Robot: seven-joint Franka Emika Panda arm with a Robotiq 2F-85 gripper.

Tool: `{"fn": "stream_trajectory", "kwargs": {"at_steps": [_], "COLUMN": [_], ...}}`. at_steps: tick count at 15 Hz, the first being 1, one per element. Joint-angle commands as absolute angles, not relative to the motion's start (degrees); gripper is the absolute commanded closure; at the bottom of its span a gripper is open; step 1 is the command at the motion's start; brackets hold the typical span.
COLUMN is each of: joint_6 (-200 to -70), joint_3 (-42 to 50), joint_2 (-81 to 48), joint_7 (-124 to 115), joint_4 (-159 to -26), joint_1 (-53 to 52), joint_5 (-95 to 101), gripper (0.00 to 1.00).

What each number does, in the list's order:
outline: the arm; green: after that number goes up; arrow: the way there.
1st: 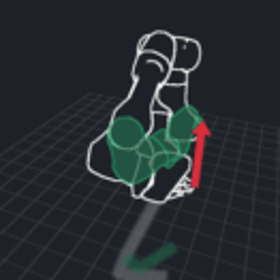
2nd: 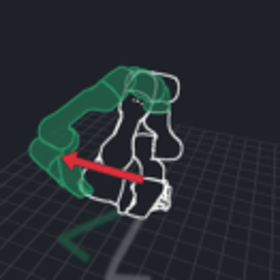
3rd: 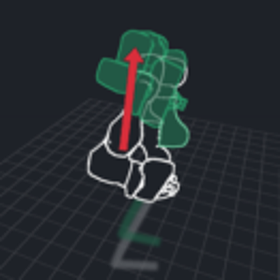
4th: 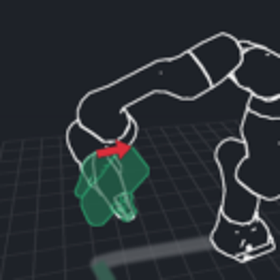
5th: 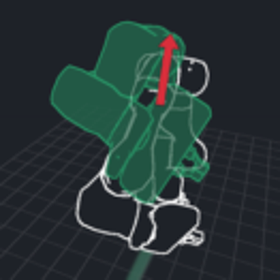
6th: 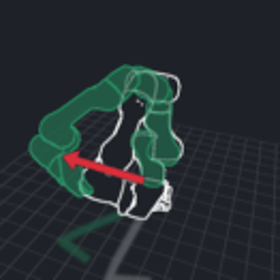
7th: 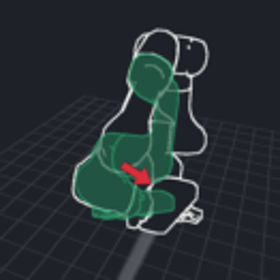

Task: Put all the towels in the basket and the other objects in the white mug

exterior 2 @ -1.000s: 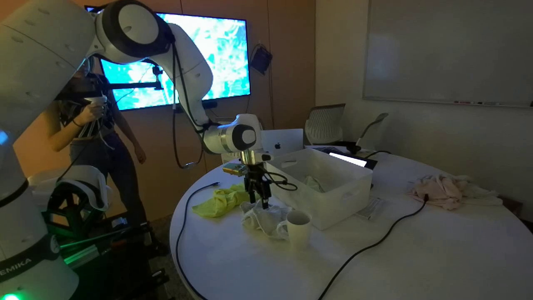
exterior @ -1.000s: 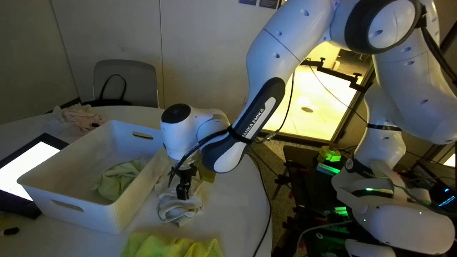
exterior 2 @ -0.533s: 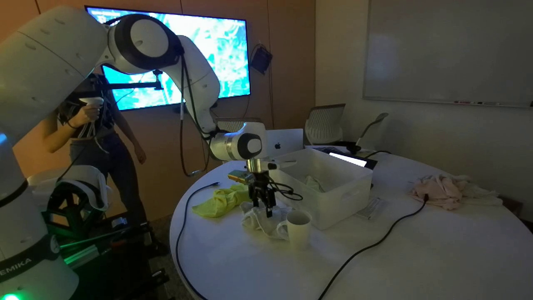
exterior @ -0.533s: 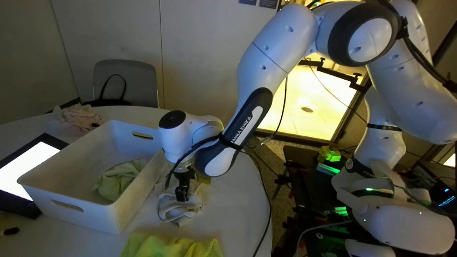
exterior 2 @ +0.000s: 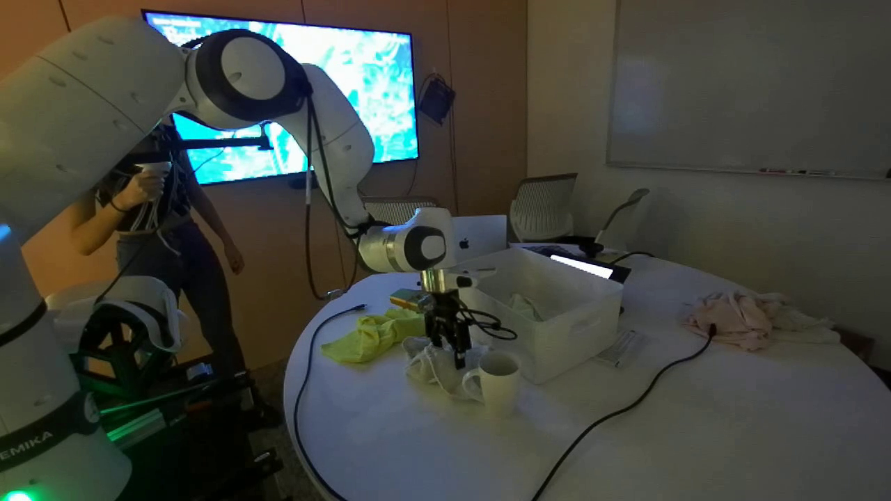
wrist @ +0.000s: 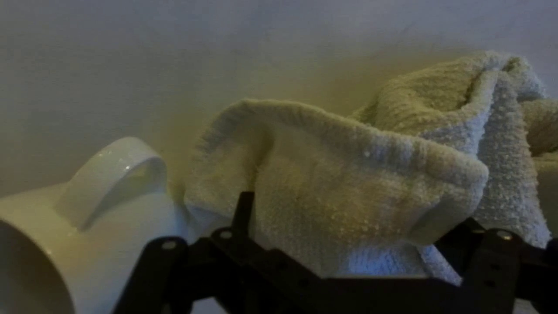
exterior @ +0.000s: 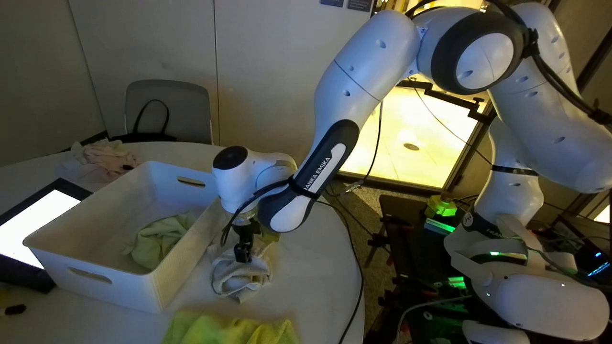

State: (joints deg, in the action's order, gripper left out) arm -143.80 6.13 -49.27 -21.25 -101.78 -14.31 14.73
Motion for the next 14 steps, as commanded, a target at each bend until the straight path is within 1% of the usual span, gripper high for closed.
{"fn": "stream_trajectory", "kwargs": {"at_steps": [1, 3, 7, 8, 10, 12, 14], "joint_6": [-143.3, -143.2, -142.2, -142.0, -142.0, -142.3, -143.0], "joint_3": [7.0, 7.0, 6.2, 6.2, 5.9, 6.3, 6.3], "joint_2": [-49.6, -49.0, -48.4, -48.0, -46.8, -44.9, -42.1], "joint_7": [-20.4, -20.1, -18.7, -18.5, -17.5, -17.3, -16.7], "joint_4": [-100.2, -100.5, -100.8, -101.0, -101.9, -103.4, -105.6], "joint_1": [-14.6, -14.6, -14.0, -14.0, -13.9, -14.5, -14.8], "joint_5": [14.0, 14.0, 13.7, 13.7, 13.9, 14.6, 15.0], "gripper": [0.29, 0.48, 0.77, 0.86, 0.98, 1.0, 0.98]}}
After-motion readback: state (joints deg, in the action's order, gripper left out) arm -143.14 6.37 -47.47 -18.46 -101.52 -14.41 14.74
